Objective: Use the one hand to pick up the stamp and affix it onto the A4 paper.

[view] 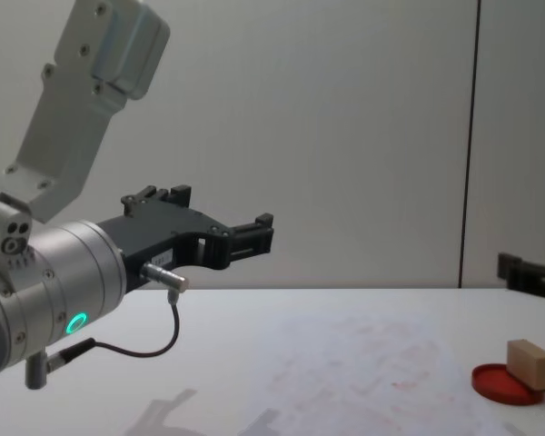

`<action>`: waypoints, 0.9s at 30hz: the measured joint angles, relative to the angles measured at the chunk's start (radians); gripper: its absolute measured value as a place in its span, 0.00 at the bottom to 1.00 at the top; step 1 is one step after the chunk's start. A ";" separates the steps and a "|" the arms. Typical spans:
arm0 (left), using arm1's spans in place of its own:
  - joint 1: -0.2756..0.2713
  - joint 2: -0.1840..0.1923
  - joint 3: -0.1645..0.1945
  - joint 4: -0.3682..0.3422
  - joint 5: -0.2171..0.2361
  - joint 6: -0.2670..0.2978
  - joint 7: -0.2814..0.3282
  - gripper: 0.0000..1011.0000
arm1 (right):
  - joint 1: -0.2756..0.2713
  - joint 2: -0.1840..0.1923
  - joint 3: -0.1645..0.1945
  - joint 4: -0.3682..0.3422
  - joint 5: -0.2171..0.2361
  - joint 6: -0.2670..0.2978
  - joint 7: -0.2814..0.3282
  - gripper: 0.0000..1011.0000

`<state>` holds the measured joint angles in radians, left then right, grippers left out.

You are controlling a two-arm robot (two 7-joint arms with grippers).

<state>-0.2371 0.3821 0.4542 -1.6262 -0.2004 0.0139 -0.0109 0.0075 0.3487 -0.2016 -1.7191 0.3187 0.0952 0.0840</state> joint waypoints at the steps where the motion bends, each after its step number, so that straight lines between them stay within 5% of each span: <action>1: 0.000 0.000 0.000 0.000 0.000 0.000 0.000 0.98 | 0.003 0.003 0.004 0.009 0.002 0.006 0.005 0.99; 27: 0.000 0.000 0.000 0.000 0.000 0.000 0.000 0.98 | 0.083 -0.002 0.014 0.171 -0.030 0.068 0.078 0.99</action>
<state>-0.2371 0.3821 0.4542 -1.6262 -0.2004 0.0138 -0.0109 0.0910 0.3466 -0.1880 -1.5480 0.2887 0.1628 0.1616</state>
